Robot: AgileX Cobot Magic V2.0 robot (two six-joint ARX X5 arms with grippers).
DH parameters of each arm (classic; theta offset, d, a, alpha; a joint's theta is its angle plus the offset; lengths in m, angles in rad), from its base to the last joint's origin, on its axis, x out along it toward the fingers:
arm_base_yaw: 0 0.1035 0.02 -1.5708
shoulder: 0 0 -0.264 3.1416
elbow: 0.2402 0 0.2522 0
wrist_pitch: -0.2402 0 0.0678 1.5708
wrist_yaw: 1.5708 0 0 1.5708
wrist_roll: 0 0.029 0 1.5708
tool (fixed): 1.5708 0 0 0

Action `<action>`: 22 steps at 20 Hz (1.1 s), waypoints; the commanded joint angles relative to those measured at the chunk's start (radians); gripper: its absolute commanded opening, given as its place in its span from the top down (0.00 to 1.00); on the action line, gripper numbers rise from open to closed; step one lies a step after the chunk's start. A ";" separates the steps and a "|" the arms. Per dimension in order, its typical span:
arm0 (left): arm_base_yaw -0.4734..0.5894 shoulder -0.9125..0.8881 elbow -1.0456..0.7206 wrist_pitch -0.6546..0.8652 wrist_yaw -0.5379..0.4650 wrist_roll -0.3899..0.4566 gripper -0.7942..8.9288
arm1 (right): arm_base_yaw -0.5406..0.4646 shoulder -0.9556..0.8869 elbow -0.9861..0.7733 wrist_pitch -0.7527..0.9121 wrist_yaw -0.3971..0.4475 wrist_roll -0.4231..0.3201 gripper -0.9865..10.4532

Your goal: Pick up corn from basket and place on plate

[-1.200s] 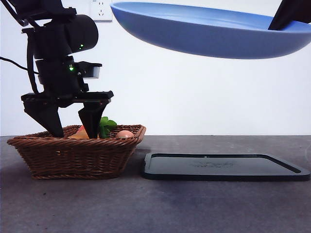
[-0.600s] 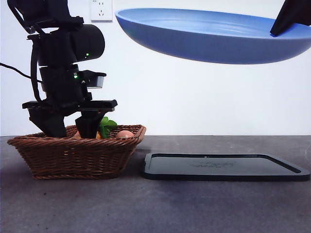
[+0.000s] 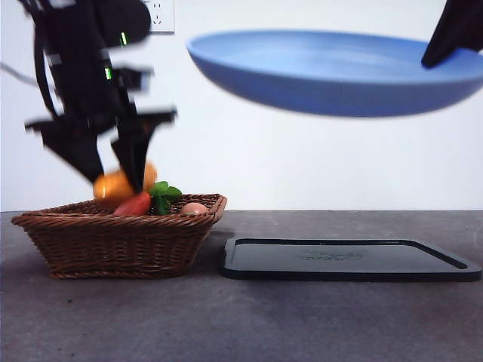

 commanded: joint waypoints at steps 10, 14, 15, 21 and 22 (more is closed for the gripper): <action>-0.187 -0.277 0.022 0.011 0.290 -0.046 0.78 | -0.003 0.359 0.019 0.210 -0.055 0.110 0.91; -0.306 -0.153 0.022 0.041 0.289 -0.014 0.78 | -0.003 0.375 0.019 0.257 -0.091 0.143 0.91; -0.327 -0.124 0.022 0.051 0.289 0.003 0.78 | -0.003 0.375 0.019 0.256 -0.100 0.144 0.91; -0.397 -0.011 0.022 0.065 0.285 0.034 0.77 | -0.003 0.375 0.019 0.248 -0.105 0.144 0.91; -0.402 -0.004 0.022 0.063 0.285 0.034 0.75 | -0.003 0.375 0.019 0.248 -0.107 0.144 0.91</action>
